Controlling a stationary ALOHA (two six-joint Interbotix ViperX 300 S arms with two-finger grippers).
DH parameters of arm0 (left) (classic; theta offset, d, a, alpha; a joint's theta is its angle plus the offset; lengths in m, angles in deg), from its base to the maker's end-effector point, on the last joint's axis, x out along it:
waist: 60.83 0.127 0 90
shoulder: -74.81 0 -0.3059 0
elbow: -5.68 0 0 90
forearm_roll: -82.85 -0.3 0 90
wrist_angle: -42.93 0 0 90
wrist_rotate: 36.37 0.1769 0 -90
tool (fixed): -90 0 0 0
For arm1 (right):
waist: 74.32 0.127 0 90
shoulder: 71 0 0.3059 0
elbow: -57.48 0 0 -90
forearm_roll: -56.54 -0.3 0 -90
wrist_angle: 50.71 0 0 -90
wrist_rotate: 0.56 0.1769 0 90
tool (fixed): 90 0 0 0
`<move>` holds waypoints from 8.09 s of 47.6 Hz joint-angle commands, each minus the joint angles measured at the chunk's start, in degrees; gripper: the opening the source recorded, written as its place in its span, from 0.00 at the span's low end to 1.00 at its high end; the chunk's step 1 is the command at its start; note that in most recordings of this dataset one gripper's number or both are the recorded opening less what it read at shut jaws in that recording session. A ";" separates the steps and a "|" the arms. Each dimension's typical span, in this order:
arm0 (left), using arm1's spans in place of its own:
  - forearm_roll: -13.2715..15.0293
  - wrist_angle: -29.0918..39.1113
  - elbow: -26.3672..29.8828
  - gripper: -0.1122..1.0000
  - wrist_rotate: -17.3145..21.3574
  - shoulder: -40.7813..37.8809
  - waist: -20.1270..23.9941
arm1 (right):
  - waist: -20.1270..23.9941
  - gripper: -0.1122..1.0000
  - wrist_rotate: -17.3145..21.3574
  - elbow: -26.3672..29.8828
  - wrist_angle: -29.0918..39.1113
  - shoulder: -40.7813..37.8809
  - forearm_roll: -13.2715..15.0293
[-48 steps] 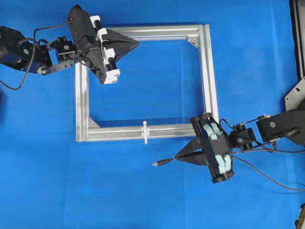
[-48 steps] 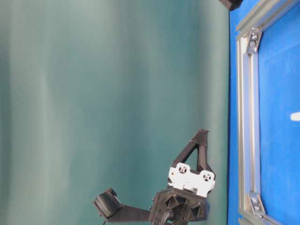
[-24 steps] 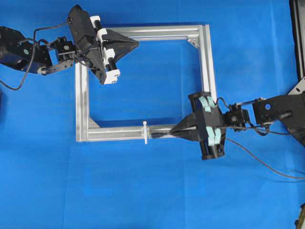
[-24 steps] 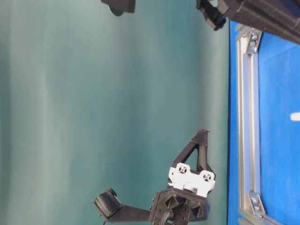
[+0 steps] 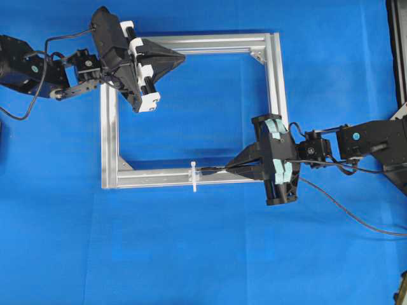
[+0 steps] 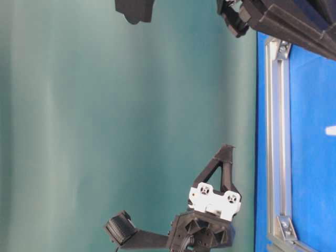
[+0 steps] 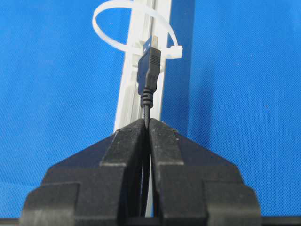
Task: Insert the wire through the string loop located in the center.
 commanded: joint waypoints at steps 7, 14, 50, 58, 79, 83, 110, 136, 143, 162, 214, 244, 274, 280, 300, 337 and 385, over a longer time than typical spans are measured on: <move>-0.18 -0.26 0.44 0.10 0.09 1.67 0.09 | -0.09 0.08 -0.09 0.35 -0.79 1.23 -0.09; -0.26 -0.26 0.44 0.10 0.09 1.67 0.09 | -0.09 0.08 -0.09 0.35 -0.79 1.23 -0.09; -0.26 -0.26 0.44 0.10 0.18 1.67 0.09 | -0.09 0.08 -0.09 0.35 -0.79 1.23 -0.09; -0.18 -0.26 0.44 0.10 0.18 1.67 0.09 | -0.09 0.08 -0.09 0.35 -0.79 1.23 -0.09; -0.18 -0.26 0.44 0.10 0.18 1.67 0.09 | -0.09 0.08 -0.09 0.79 -1.14 0.88 -0.09; -0.26 -0.26 0.44 0.10 0.09 1.67 0.09 | 0.09 0.08 -0.09 1.41 -1.41 0.44 -0.09; -0.26 -0.26 0.44 0.10 0.18 1.67 0.09 | 0.35 0.08 -0.09 10.02 -1.05 -6.68 -0.09; -0.26 -0.26 0.44 0.10 0.18 1.67 0.09 | 0.35 0.08 -0.09 10.63 -0.79 -7.38 -0.09; -0.18 -0.26 0.26 0.10 -0.09 1.76 -0.26 | 0.35 0.08 -0.09 10.55 -0.79 -7.38 -0.09; -0.26 -0.26 -2.37 0.10 -1.49 3.25 -8.35 | 0.35 0.08 -0.18 10.63 -0.88 -7.38 0.00; -0.18 -0.26 -2.90 0.10 -8.53 3.43 -24.87 | 0.35 0.08 -0.26 10.55 -1.14 -7.38 0.09; -0.35 0.53 -2.72 0.90 -8.17 3.43 -25.31 | 0.35 0.08 -0.26 10.46 -1.14 -7.38 0.09; -0.18 3.78 -1.58 0.89 -8.53 -1.76 -24.17 | 0.53 0.08 -0.26 10.37 -1.14 -7.38 0.09; -0.09 3.87 -1.58 0.89 -8.53 -1.85 -24.08 | 0.62 0.08 -0.26 10.46 -1.23 -7.38 0.09; -0.18 5.45 -1.41 0.89 -8.61 -1.85 -24.08 | 0.88 0.08 -0.26 10.55 -1.14 -7.38 0.09; -0.18 6.77 -0.97 0.89 -8.61 -2.02 -24.08 | 0.88 0.08 -0.26 10.63 -1.23 -7.38 0.09; -0.18 7.82 -0.53 0.87 -8.61 -2.11 -24.08 | 0.88 0.08 -0.26 10.55 -1.58 -7.38 0.09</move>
